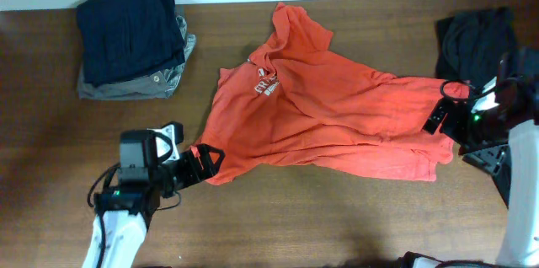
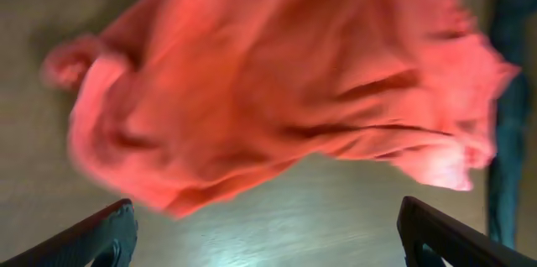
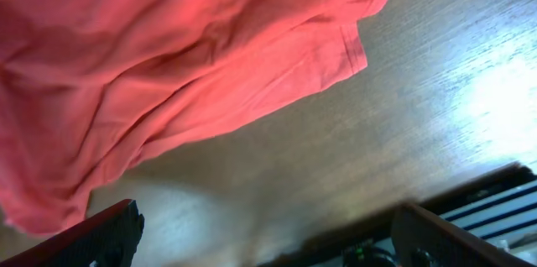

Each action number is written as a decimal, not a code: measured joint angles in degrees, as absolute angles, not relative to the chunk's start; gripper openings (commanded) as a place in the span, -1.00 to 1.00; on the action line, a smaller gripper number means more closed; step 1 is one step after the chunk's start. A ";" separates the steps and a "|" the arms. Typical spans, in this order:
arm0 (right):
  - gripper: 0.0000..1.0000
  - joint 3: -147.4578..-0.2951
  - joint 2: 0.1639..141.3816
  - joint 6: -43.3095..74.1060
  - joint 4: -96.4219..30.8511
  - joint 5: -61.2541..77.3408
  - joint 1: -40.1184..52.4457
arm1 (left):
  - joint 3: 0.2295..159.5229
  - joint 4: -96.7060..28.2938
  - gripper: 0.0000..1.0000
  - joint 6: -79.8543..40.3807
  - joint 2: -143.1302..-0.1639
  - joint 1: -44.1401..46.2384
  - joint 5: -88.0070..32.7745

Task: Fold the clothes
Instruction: 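Move the left gripper to the shirt's lower-left edge, then grasp the shirt's left hem with the left gripper and right hem with right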

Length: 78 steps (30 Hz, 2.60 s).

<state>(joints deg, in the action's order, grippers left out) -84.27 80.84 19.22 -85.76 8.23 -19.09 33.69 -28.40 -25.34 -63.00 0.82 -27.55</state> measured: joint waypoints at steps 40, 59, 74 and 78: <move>0.98 -59.66 80.95 27.07 -71.13 7.53 -19.09 | 38.13 -19.42 -0.60 -34.04 -87.68 0.82 -11.42; 0.98 -55.44 80.95 28.45 -65.17 7.57 -14.02 | 38.13 -22.11 -0.99 -37.30 -87.68 -14.76 -5.78; 0.98 -55.16 80.95 29.80 -62.28 7.55 -13.39 | 38.37 -19.11 0.33 -29.98 -87.55 -10.00 -17.26; 0.98 -55.16 80.95 29.82 -62.26 7.55 -13.39 | 38.37 -18.81 0.33 -29.10 -87.59 -4.12 -17.34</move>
<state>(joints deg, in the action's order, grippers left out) -55.16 80.95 29.82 -62.26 7.55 -13.39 38.37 -18.81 -29.10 -87.59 -4.12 -17.34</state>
